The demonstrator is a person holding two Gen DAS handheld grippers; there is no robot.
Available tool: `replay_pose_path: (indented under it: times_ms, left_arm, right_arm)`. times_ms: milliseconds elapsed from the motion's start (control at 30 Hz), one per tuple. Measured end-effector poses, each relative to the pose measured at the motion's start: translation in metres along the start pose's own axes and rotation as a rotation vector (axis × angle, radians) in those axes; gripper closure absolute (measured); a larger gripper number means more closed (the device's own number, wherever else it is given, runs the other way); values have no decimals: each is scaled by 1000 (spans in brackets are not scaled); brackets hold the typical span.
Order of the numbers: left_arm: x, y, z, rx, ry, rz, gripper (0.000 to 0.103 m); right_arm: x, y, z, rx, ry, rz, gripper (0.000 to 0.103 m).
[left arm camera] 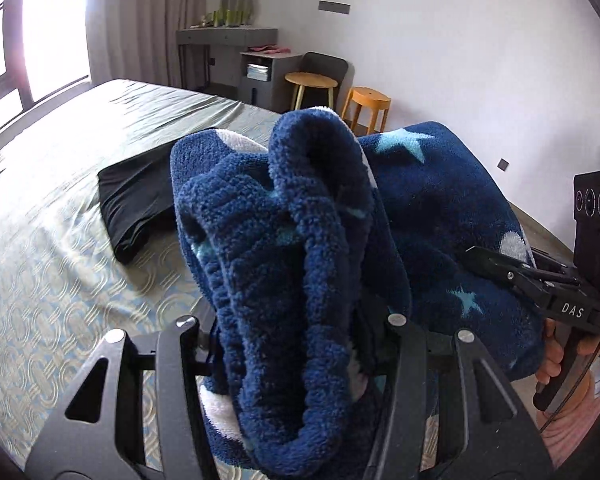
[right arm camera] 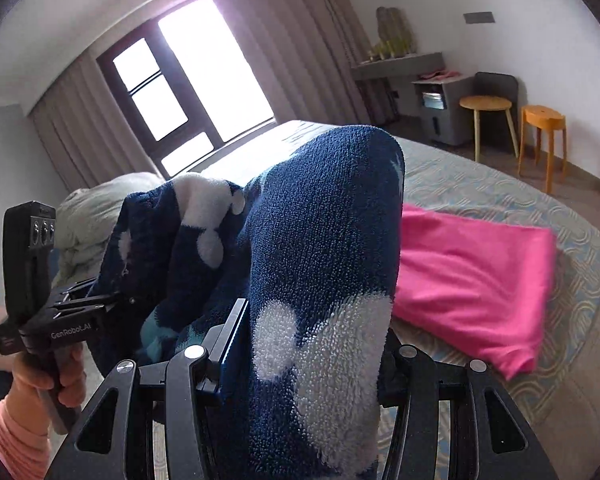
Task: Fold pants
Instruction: 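Carry the folded pants with both grippers toward the pink cloth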
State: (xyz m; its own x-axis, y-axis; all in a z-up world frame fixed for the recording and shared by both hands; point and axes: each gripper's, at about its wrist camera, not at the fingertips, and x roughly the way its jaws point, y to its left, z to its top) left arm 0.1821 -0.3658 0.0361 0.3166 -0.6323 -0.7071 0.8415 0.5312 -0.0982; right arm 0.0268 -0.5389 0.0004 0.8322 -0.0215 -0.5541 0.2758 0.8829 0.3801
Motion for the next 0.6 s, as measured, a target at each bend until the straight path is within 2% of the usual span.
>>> replay_pose_path:
  times_ms: [200,367,500,600]
  left_arm:
    - [54,-39,68,123,-7,-41,51]
    - [107,-59,104,187,0,-61,51]
    - [156,-61,108,203,29,-68,50]
    - [215,-55,95,215,157,8,48]
  right_arm:
    - [-17,-49,37,87,-88,-99,52]
    - [-10,-94,52,181,-92,-150,51]
    - [5,-129,54,250,-76,-181,51]
    - [28,-159,46,307,-20,-262,51]
